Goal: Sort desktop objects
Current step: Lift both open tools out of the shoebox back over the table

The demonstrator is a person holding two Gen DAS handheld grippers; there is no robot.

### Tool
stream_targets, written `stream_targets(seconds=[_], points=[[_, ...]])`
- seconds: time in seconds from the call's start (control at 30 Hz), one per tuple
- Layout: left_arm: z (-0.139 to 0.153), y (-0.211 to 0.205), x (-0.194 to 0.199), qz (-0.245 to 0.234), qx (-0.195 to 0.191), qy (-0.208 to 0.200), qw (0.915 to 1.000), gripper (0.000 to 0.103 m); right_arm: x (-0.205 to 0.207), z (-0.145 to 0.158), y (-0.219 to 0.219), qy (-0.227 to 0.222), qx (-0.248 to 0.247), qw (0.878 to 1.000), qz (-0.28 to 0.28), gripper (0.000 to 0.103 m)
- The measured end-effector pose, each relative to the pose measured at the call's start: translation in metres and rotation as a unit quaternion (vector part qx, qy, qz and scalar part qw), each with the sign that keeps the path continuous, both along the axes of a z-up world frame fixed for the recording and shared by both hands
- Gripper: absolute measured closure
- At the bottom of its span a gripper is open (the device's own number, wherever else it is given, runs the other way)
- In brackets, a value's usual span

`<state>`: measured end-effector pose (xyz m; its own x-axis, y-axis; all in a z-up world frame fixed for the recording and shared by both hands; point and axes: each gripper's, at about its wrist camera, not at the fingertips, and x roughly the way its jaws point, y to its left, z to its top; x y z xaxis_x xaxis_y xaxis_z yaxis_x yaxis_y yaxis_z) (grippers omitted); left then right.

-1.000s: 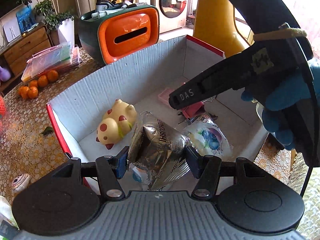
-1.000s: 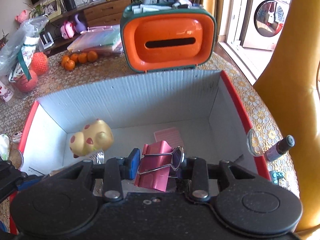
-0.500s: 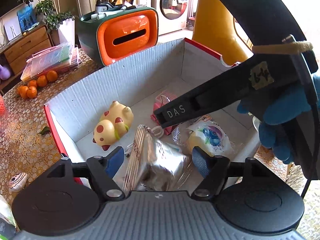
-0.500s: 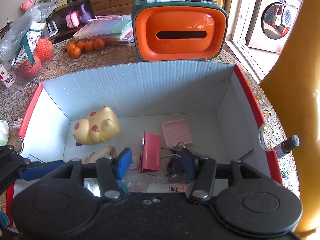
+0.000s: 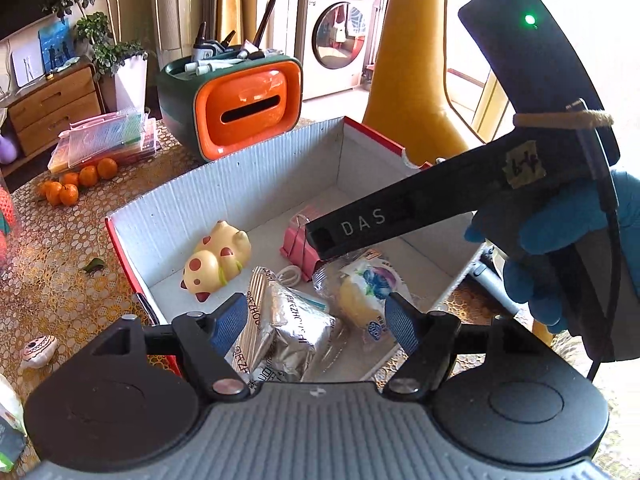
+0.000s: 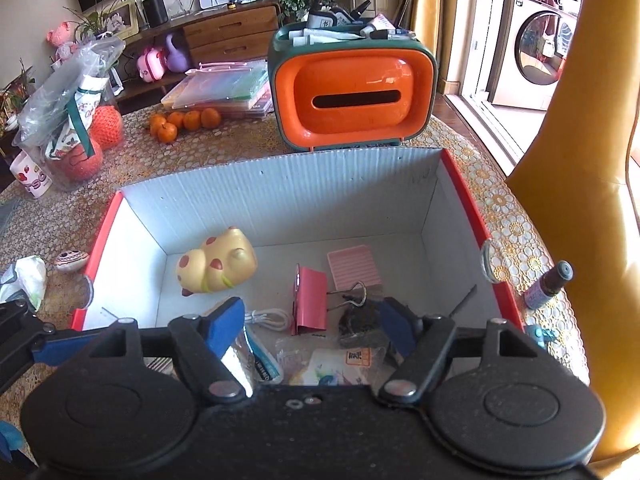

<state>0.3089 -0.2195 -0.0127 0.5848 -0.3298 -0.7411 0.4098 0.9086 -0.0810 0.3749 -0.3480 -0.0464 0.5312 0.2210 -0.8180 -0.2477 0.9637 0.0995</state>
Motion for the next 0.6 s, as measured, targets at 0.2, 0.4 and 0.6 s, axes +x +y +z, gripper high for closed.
stream_targets(seconds=[0.2, 0.4, 0.6], points=[[0.013, 0.007, -0.017, 0.001, -0.014, -0.012, 0.9998, 0.022, -0.020, 0.018, -0.006, -0.021, 0.016, 1.000, 0.005, 0.016], [0.024, 0.018, -0.034, 0.004, -0.026, -0.025, 0.9994, 0.020, -0.040, 0.035, -0.008, -0.039, 0.032, 0.999, 0.010, 0.013], [0.031, 0.031, -0.050, 0.013, -0.030, -0.039, 0.9987, 0.015, -0.061, 0.052, -0.004, -0.063, 0.041, 0.997, 0.013, 0.011]])
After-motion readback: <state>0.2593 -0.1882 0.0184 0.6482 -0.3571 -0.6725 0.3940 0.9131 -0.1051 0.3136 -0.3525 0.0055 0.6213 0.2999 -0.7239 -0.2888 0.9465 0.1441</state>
